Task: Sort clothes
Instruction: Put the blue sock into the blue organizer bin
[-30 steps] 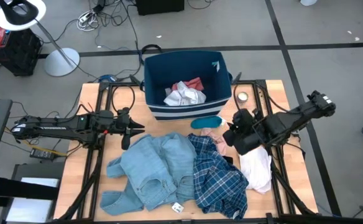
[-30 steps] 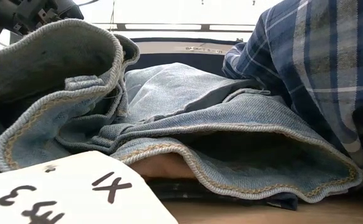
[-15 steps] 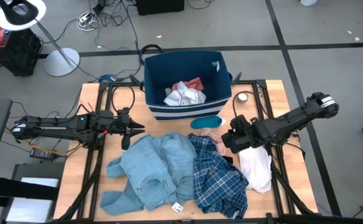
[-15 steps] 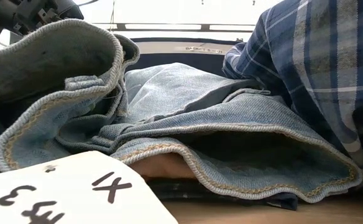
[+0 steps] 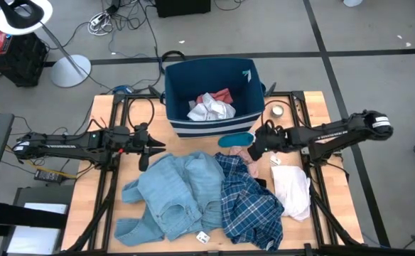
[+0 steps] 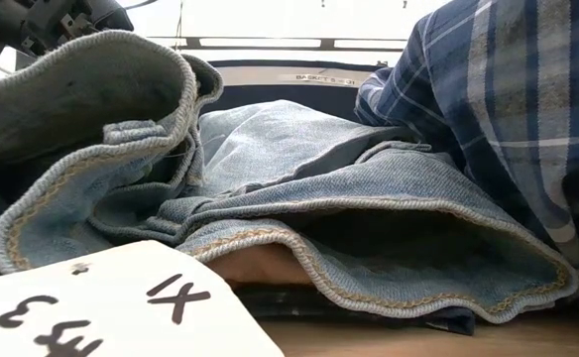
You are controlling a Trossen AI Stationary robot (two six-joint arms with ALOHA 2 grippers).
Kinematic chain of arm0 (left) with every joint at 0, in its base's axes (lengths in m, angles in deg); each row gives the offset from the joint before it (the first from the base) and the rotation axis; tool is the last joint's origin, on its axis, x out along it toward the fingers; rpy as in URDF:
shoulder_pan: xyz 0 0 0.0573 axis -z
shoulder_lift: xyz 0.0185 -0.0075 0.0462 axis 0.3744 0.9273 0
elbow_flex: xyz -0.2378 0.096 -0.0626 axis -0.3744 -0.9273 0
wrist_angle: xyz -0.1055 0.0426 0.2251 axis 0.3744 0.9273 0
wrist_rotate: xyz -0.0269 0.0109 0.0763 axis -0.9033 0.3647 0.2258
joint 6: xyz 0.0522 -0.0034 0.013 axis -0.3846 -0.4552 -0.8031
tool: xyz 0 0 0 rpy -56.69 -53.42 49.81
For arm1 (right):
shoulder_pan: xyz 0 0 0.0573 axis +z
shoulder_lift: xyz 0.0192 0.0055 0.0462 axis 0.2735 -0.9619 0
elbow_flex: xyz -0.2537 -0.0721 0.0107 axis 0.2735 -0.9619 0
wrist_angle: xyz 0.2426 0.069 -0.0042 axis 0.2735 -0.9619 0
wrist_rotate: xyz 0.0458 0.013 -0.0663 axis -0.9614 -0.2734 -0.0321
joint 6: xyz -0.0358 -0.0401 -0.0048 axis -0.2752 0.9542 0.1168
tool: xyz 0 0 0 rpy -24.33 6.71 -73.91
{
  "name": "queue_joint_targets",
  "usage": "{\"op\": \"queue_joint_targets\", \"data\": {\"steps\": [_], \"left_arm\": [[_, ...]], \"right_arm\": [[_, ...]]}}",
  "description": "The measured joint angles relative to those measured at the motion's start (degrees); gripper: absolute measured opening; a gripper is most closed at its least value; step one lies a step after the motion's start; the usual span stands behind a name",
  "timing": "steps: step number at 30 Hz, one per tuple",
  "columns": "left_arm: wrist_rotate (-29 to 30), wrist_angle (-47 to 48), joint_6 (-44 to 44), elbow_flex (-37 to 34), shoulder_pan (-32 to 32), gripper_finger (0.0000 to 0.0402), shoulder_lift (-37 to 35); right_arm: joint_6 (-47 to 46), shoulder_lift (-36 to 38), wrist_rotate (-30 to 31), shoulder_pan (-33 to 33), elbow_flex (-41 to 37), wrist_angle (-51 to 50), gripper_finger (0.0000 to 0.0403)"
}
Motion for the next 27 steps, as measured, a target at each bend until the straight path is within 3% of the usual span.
{"op": "queue_joint_targets", "data": {"steps": [4,10,20,27], "left_arm": [[0.0,0.0,-0.6,0.0,0.0,0.0095,0.0],[0.0,0.0,-1.4,0.0,0.0,0.0095,0.0],[0.0,0.0,-1.5,0.0,0.0,0.0095,0.0],[0.0,-0.1,-1.5,0.0,0.0,0.0095,0.0]], "right_arm": [[7.8,0.0,-3.1,-3.7,-3.2,7.9,0.0207],[10.5,-0.3,-4.1,-8.0,-8.2,15.8,0.0193],[13.0,-1.7,-5.0,-10.2,-14.9,30.3,0.0173],[15.3,-7.8,-5.0,-10.3,-15.6,36.9,0.0147]]}}
